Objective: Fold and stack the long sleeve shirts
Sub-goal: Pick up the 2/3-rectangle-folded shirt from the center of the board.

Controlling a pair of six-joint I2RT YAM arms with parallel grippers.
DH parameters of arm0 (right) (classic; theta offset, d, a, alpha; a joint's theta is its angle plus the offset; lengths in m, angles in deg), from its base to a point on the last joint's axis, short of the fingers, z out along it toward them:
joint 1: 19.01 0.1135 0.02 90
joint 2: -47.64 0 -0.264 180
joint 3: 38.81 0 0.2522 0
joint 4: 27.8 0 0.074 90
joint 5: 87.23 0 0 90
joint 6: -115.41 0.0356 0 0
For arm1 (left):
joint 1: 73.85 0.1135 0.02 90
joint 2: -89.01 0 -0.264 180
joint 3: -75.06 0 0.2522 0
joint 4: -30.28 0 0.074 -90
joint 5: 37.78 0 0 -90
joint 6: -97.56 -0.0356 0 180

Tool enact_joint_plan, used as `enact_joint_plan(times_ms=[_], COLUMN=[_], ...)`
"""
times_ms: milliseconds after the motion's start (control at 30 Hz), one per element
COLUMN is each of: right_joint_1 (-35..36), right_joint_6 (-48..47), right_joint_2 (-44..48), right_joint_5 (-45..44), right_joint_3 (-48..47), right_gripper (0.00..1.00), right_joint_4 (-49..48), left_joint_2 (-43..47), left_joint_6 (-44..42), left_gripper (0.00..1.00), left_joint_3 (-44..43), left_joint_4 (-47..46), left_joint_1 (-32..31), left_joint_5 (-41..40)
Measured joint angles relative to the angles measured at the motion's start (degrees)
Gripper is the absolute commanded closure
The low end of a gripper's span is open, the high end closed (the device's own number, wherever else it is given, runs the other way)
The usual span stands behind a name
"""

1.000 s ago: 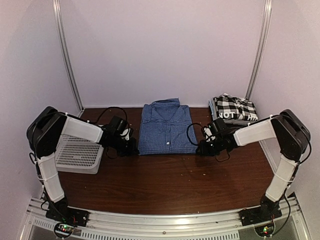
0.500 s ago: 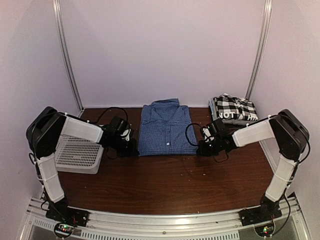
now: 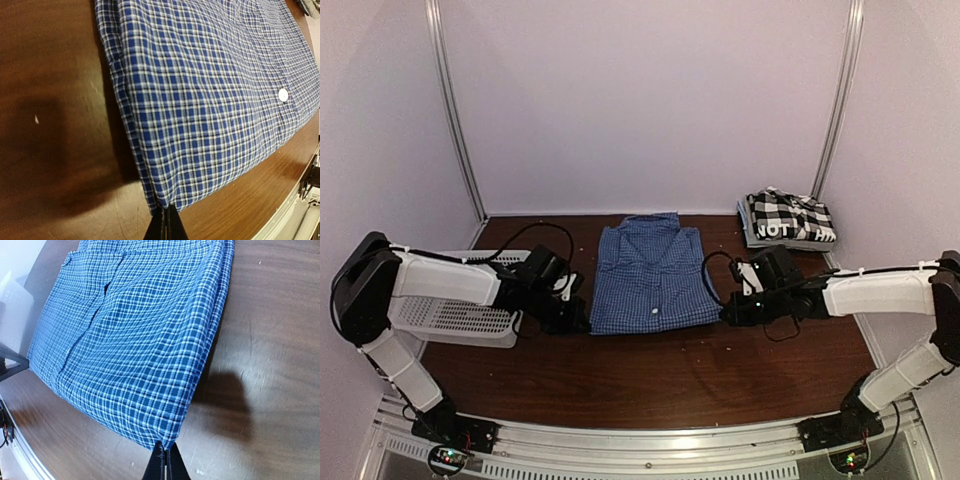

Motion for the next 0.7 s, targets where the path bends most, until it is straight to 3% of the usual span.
enact_joint_plan(times_ms=[200,433,567,700], right_joint_1=[6.25,12.63,15.47,15.52], right_joint_6=[4.72,10.47,11.98,12.15], right_joint_2=[10.12,20.48,21.79,21.66], right_joint_5=[-1.97,-4.44,-6.32,-8.26], right_joint_3=[6.58,8.66,5.44,-4.42], right_gripper=[1.00,1.00,1.00,1.00], right_joint_4=[4.11,9.29,15.19,21.64], left_joint_2=[8.15,18.82,21.20,21.49], left_joint_6=[2.80,4.96,5.05,3.61], left_gripper=[1.00,1.00,1.00,1.00], left_joint_3=[6.84,8.44,7.19,-0.31], left_joint_4=[2.54,7.30,11.41,18.51], left_joint_1=[-5.60,-9.27,-10.16,-10.05], left_joint_5=[-2.16,-4.61,-4.87,-5.46])
